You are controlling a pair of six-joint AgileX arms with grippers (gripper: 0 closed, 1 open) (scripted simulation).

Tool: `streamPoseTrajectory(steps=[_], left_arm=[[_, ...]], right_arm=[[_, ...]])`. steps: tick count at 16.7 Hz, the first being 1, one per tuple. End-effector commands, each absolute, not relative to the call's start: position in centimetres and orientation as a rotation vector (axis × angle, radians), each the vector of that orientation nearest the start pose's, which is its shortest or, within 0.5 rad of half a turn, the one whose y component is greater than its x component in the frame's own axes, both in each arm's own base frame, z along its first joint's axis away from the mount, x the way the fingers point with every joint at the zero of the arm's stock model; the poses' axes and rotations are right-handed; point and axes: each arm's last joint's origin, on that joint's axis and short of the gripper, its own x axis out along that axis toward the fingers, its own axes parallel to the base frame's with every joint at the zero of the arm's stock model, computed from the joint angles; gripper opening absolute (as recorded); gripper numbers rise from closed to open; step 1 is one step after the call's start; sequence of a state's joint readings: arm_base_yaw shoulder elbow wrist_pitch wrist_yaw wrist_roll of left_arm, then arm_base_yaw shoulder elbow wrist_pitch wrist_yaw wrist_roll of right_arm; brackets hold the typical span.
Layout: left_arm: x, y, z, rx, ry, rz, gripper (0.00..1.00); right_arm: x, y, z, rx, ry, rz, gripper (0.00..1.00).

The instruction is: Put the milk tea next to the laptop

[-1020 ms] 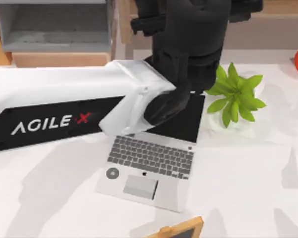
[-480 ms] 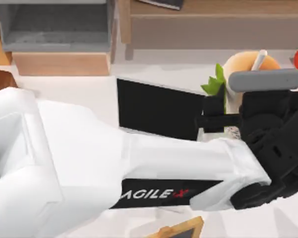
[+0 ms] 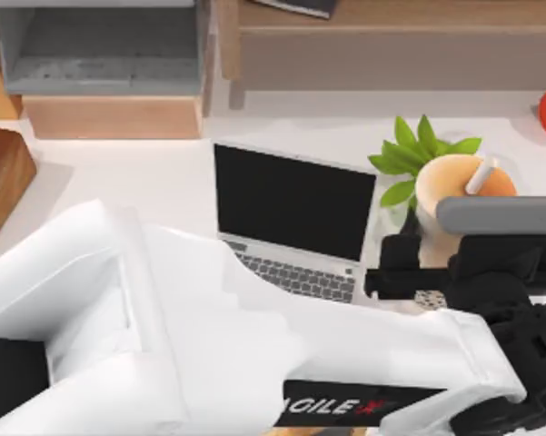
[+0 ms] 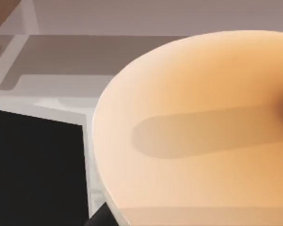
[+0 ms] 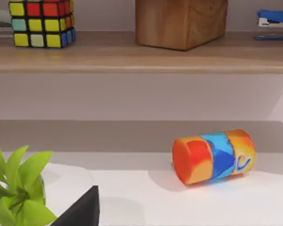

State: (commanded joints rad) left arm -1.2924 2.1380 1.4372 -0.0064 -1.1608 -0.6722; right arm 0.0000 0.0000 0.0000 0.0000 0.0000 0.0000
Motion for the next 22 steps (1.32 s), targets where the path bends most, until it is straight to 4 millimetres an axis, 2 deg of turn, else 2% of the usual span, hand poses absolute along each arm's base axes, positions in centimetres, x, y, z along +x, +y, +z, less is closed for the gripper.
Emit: streamPoseTrajectory(steps=[11, 18, 22], left_arm=[[15.5, -43.0, 14.9, -0.003, 0.283, -0.043, 0.0], [15.5, -43.2, 15.2, -0.053, 0.253, -0.034, 0.0], [15.6, -43.0, 14.2, -0.043, 0.251, -0.023, 0.0]], right_arm=[[10.6, -0.1, 16.0, 0.0, 0.0, 0.0, 1.0], [10.6, -0.1, 16.0, 0.0, 0.0, 0.0, 1.0], [10.6, -0.1, 16.0, 0.0, 0.0, 0.0, 1.0]])
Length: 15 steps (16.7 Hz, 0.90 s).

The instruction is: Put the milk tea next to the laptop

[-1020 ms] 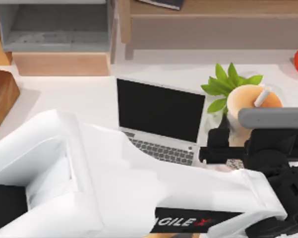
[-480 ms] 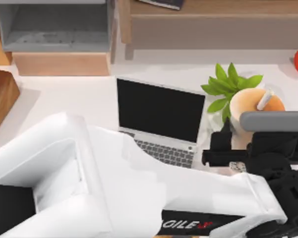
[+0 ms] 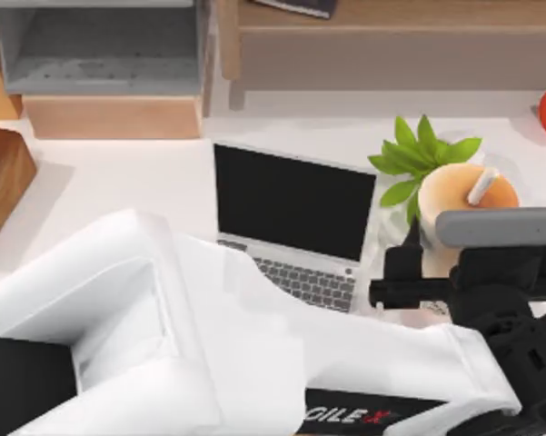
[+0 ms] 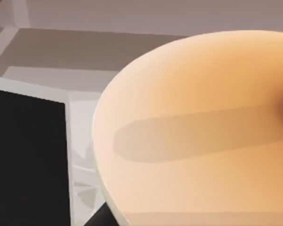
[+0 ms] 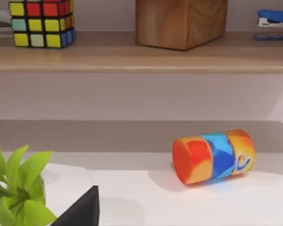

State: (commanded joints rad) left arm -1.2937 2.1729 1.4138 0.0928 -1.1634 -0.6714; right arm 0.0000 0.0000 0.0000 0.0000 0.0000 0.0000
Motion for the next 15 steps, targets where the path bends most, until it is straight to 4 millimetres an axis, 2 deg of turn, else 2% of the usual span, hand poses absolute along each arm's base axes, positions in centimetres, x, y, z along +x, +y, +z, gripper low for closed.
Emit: streamPoseTrajectory(steps=[2, 6, 15], left_arm=[[15.62, -42.79, 13.01, -0.012, 0.262, -0.019, 0.0], [15.61, -42.74, 12.78, -0.006, 0.265, -0.019, 0.0], [15.61, -42.74, 12.78, -0.006, 0.265, -0.019, 0.68]], right_arm=[[10.57, -0.12, 16.0, 0.0, 0.0, 0.0, 1.0], [10.57, -0.12, 16.0, 0.0, 0.0, 0.0, 1.0], [10.57, -0.12, 16.0, 0.0, 0.0, 0.0, 1.0]])
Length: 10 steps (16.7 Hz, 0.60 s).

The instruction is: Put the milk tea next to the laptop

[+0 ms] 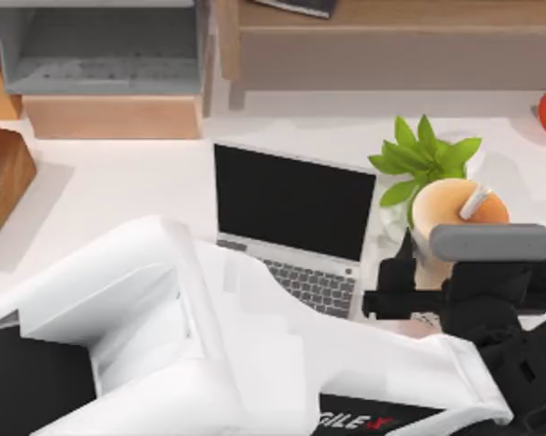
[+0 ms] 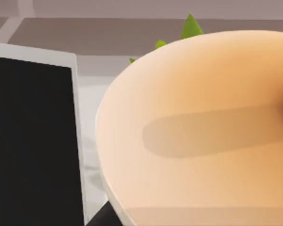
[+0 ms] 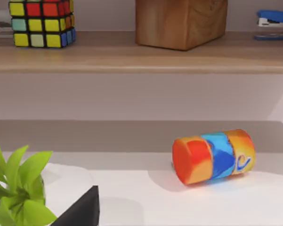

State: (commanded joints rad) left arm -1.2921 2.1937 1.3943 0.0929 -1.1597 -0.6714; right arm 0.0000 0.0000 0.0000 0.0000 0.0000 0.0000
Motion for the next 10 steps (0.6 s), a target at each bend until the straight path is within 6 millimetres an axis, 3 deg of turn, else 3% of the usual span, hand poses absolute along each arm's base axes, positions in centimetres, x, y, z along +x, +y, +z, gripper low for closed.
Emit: streamPoseTrajectory(steps=[4, 10], left_arm=[[15.61, -42.74, 12.78, -0.006, 0.265, -0.019, 0.98], [15.61, -42.74, 12.78, -0.006, 0.265, -0.019, 1.0]], right_arm=[[10.57, -0.12, 16.0, 0.0, 0.0, 0.0, 1.0], [10.57, -0.12, 16.0, 0.0, 0.0, 0.0, 1.0]])
